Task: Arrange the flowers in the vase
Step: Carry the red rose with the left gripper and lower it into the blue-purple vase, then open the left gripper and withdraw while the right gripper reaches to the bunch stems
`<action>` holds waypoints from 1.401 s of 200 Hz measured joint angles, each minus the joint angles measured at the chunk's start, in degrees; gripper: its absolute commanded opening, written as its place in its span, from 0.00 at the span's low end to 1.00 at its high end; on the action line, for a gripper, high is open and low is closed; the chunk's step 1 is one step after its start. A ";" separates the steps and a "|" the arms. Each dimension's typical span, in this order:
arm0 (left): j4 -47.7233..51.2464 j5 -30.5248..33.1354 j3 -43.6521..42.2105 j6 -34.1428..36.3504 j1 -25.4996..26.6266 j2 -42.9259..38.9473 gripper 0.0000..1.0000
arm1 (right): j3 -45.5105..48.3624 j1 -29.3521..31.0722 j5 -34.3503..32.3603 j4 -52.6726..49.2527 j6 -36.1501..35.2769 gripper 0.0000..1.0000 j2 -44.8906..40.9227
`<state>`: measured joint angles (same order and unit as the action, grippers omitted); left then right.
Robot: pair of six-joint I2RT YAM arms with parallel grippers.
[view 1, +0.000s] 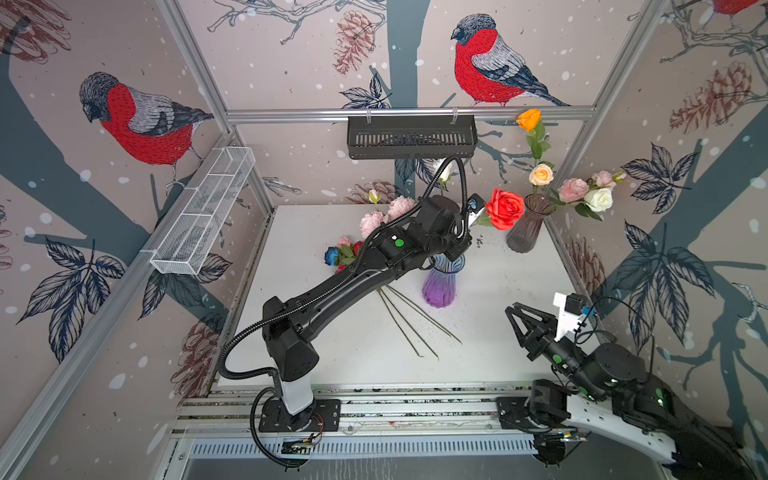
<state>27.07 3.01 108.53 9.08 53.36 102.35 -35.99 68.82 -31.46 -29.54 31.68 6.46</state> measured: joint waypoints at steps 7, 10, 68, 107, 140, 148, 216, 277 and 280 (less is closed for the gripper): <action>0.13 -0.02 -0.39 -0.15 0.00 -0.22 0.53 | 0.00 0.00 -0.04 0.02 0.00 0.38 0.00; 0.13 -0.02 -0.57 -0.11 0.00 -0.33 0.55 | 0.00 0.02 -0.07 0.02 0.00 0.38 0.00; 0.00 -0.55 -2.29 -1.40 0.00 -5.16 0.55 | 0.35 0.44 -0.42 0.02 0.02 0.38 0.00; -3.37 -1.40 -4.68 -3.10 0.00 -10.45 0.56 | 0.46 0.48 -0.48 0.02 0.24 0.38 0.00; -9.81 -3.32 -12.90 -4.44 -0.39 -17.62 0.60 | 0.98 0.59 -0.46 0.09 1.33 0.40 0.00; -11.10 -4.17 -15.32 -4.85 -0.85 -19.58 0.60 | 1.27 0.63 -0.44 0.07 1.55 0.39 0.00; -23.17 -15.32 -44.63 -20.33 -19.91 -42.60 0.57 | 3.87 0.83 6.19 4.46 3.02 0.34 11.63; -24.74 -17.09 -61.68 -26.82 -29.42 -59.80 0.63 | 3.23 0.79 20.76 16.98 2.54 0.45 43.34; -24.83 -16.87 -62.20 -26.86 -29.64 -60.26 0.63 | 2.89 0.74 21.24 17.42 2.49 0.45 44.70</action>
<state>2.24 -13.87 46.33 -17.78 23.73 42.09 -33.10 69.56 -10.22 -12.12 34.17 51.16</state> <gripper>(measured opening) 0.609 0.452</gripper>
